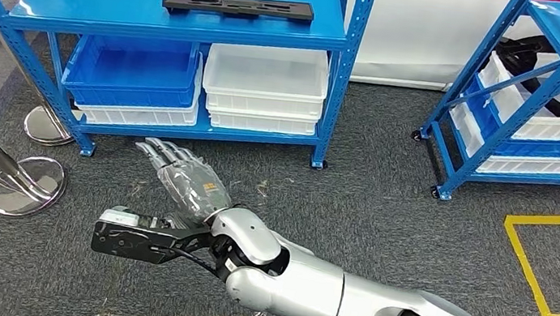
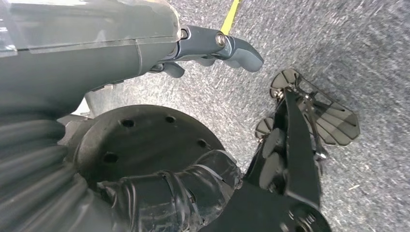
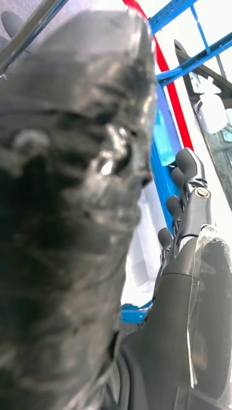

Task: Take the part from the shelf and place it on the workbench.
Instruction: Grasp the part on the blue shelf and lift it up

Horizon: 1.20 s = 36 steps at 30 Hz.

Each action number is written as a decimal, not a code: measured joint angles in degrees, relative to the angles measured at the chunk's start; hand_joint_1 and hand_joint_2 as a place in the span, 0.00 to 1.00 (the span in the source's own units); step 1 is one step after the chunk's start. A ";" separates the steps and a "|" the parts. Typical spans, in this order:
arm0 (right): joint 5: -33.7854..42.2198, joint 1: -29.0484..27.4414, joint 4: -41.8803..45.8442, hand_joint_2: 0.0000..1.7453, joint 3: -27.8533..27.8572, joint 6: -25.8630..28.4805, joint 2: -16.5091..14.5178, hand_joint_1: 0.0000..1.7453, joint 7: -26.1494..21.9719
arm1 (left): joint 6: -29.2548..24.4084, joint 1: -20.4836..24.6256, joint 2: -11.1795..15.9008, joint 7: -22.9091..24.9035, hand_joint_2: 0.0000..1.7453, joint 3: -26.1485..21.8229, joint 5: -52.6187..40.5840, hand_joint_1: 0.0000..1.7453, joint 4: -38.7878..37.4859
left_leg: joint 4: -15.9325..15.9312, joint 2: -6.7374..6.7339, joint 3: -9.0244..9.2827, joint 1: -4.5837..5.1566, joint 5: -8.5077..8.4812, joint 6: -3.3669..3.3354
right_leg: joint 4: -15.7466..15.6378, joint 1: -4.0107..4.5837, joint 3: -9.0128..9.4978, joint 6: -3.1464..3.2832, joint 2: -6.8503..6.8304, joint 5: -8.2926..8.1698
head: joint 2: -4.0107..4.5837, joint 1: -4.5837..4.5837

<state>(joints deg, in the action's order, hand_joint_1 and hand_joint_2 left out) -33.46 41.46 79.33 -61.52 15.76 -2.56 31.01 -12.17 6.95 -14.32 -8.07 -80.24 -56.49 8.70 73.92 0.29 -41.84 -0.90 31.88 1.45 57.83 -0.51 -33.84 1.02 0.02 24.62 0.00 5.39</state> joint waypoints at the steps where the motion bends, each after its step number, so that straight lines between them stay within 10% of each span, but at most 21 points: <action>1: 0.00 0.01 0.01 0.00 -0.09 0.00 0.00 0.00 0.00 | 0.00 0.00 0.01 0.00 1.00 0.00 0.01 0.00 0.00 | -2.72 -0.01 1.27 -0.10 -1.86 0.06 | 0.17 -0.03 0.01 -0.06 0.06 0.10 | 0.00 0.00; 4: 0.00 0.07 0.04 0.00 -0.32 0.00 0.00 0.00 0.00 | 0.01 0.10 0.01 0.00 1.00 -0.02 0.01 0.00 -0.01 | -13.45 0.04 6.54 -0.15 -6.02 -0.22 | 1.07 0.13 -0.24 -0.75 0.29 0.65 | 0.00 -0.01; 9: 0.00 0.15 0.15 0.00 -0.56 0.03 0.04 0.00 0.00 | -0.01 0.10 -0.01 -0.01 1.00 -0.02 0.00 0.00 -0.04 | -15.39 0.10 7.41 -0.19 -6.46 -1.90 | 2.28 0.22 -0.90 -2.09 0.40 1.61 | 0.00 0.10; 14: 0.00 0.04 0.14 0.00 -0.83 0.04 0.23 0.00 0.00 | -0.03 0.10 0.07 -0.04 1.00 -0.03 -0.01 0.00 -0.04 | -15.70 0.00 7.43 -0.29 -6.66 -2.62 | 17.16 -0.13 -7.99 -3.07 0.23 8.14 | 0.00 0.48; 15: 0.00 0.01 0.14 0.00 -0.85 0.04 0.31 0.00 0.00 | -0.02 0.10 0.07 -0.04 1.00 -0.04 -0.01 0.00 -0.04 | -15.67 0.03 7.45 -0.30 -6.63 -2.59 | 16.76 -0.15 -7.89 -3.04 0.22 7.25 | 0.00 0.49; 19: -0.20 0.23 0.15 0.00 -0.87 -0.16 0.39 0.00 0.04 | -0.07 0.08 0.04 0.01 0.00 -0.05 -0.05 0.00 -0.11 | -15.46 0.16 7.48 -0.14 -6.34 -1.99 | 2.88 0.12 -1.38 -2.24 0.21 0.85 | 0.00 0.46; 24: -21.59 7.26 -0.09 0.00 -6.38 -19.42 0.34 0.00 2.79 | -2.60 0.30 0.73 3.26 0.00 0.09 -3.51 0.00 -0.15 | -14.62 -0.06 6.84 -0.03 -5.63 -0.45 | 0.64 0.02 -0.54 -0.78 0.56 0.31 | 0.00 0.27; 29: -34.28 10.80 -1.00 0.00 -12.49 -26.36 0.09 0.00 2.82 | -3.06 0.19 1.55 3.85 0.00 0.17 -4.60 0.00 -0.15 | -0.22 -0.08 -0.46 -0.17 0.22 0.40 | 0.29 0.14 -0.07 0.31 -0.16 0.43 | 0.00 0.05; 33: -42.78 13.09 -1.32 0.00 -15.90 -31.56 0.10 0.00 -3.23 | -3.13 0.13 1.93 3.62 0.00 0.18 -5.24 0.00 -0.15 | -10.48 -0.10 4.28 -0.13 -5.81 0.14 | 1.11 0.27 -0.06 -0.07 0.13 1.06 | 0.00 -0.01; 36: -49.54 14.36 -1.38 0.00 -17.51 -34.34 0.14 0.00 -7.54 | -3.16 0.22 2.08 3.37 0.00 0.20 -5.34 0.00 -0.15 | -14.91 0.00 6.49 0.20 -6.57 -0.63 | 1.48 0.55 -0.34 -0.84 0.30 1.30 | 0.00 -0.04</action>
<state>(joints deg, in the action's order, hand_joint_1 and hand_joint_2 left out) -83.00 55.82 77.95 -79.03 -18.58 -2.42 23.48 -15.34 7.17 -12.24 -4.70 -80.03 -61.83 8.55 59.01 0.29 -35.34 -0.70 25.31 0.82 59.30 0.04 -34.18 0.18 0.32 25.92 0.00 5.35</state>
